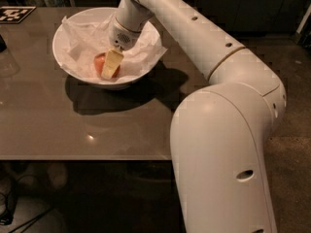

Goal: Pick apple from white bowl

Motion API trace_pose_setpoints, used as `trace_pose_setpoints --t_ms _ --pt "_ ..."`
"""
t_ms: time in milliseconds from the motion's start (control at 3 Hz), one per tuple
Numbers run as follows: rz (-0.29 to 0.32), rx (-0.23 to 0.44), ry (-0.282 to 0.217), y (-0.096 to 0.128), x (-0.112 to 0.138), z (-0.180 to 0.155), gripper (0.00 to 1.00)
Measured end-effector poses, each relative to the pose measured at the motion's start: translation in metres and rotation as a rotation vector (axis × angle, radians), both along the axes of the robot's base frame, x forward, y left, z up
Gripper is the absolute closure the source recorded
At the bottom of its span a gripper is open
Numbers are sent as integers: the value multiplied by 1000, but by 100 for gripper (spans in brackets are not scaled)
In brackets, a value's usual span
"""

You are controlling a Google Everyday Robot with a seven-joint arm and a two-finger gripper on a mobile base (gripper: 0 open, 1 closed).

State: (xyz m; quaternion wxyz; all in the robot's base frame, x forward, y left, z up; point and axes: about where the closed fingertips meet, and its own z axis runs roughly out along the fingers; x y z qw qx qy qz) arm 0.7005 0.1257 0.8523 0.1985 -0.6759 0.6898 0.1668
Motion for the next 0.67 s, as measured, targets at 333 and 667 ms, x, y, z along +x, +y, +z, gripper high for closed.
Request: trace_pose_setpoints --t_ms 333,667 --pt "0 0 0 0 0 0 64" --pt "0 0 -1 0 0 0 88"
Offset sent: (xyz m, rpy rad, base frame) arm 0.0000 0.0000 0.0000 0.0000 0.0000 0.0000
